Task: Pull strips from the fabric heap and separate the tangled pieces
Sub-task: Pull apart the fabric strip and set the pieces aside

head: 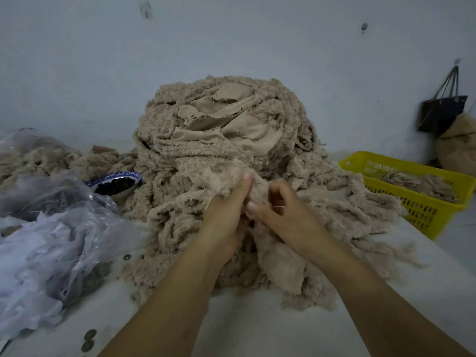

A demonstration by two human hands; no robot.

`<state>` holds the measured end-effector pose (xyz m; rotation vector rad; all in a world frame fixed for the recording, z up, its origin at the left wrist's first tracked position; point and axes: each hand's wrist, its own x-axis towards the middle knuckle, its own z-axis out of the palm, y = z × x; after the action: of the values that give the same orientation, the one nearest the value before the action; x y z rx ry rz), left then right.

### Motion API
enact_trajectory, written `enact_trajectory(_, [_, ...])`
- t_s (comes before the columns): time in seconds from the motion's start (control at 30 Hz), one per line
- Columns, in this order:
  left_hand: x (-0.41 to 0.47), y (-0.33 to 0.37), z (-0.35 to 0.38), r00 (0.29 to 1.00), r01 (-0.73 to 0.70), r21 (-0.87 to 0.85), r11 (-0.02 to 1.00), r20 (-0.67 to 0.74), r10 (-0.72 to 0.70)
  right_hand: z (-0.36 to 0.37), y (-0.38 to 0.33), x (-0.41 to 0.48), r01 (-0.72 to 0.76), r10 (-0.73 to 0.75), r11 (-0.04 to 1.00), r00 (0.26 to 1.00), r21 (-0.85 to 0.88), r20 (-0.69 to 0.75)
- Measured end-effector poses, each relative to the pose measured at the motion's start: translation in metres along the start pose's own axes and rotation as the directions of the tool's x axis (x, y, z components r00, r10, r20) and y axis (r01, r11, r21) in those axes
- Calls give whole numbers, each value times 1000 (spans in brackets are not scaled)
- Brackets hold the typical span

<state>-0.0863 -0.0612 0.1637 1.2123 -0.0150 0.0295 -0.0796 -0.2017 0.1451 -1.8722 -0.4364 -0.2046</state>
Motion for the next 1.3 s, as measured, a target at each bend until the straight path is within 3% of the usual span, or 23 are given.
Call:
enact_trajectory(0.07, [1,-2,0,999,7,111,994,-53,-1,0,-2,4,-11,5,998,994,-55,-108])
enact_trajectory(0.17, [3,-2,-3,994,36,144,989,-106,-20,-10,1,8,-124,159,970,974,208,-161])
enact_trajectory(0.33, [4,3,-8,998,57,-79,995,-35,-60,-13,7,8,-180,255,896,957,406,-139])
enact_trajectory(0.53, [4,4,-12,993,67,-263,962,-75,-89,-14,11,7,-138,213,934,956,330,-202])
enact_trajectory(0.63, [4,4,-12,993,91,-328,940,-47,-112,-14,10,7,-163,251,906,950,390,-187])
enact_trajectory(0.7, [3,3,-12,994,108,-269,957,1,-112,-16,10,6,-185,282,881,945,435,-169])
enact_trajectory(0.83, [0,-7,-5,980,141,185,973,113,-163,-13,9,5,-211,290,836,953,507,-82])
enact_trajectory(0.9, [1,-10,-2,984,126,143,982,108,-142,-16,7,1,-263,245,878,965,400,98])
enact_trajectory(1.0, [4,-5,-7,989,141,-127,982,65,-134,-24,14,-8,-325,343,939,882,-109,324])
enact_trajectory(1.03, [6,-3,-12,991,130,-175,976,65,-120,-27,18,-7,-346,376,926,861,-150,342])
enact_trajectory(1.07, [7,-3,-17,993,110,-192,975,62,-100,-30,21,-3,-386,384,921,869,-61,313])
enact_trajectory(1.1, [8,-4,-23,996,85,-172,981,41,-79,-36,26,2,-424,389,890,897,168,208])
enact_trajectory(1.13, [10,-5,-28,998,60,-124,990,-1,-61,-46,31,8,-391,422,783,905,484,47])
enact_trajectory(1.17, [12,-7,-34,998,36,-55,998,-52,-39,-58,34,14,-234,477,608,871,758,-114])
enact_trajectory(1.2, [13,-9,-39,994,14,20,1000,-107,-11,-69,38,19,-38,538,442,811,896,-231])
enact_trajectory(1.23, [14,-12,-44,987,1,96,995,-160,14,-75,46,22,83,591,335,757,939,-278])
enact_trajectory(1.27, [16,-14,-48,978,-4,170,985,-203,39,-76,52,20,80,627,321,729,944,-275])
enact_trajectory(1.3, [18,-16,-50,970,-10,240,971,-234,68,-70,56,17,-11,645,365,724,931,-244])
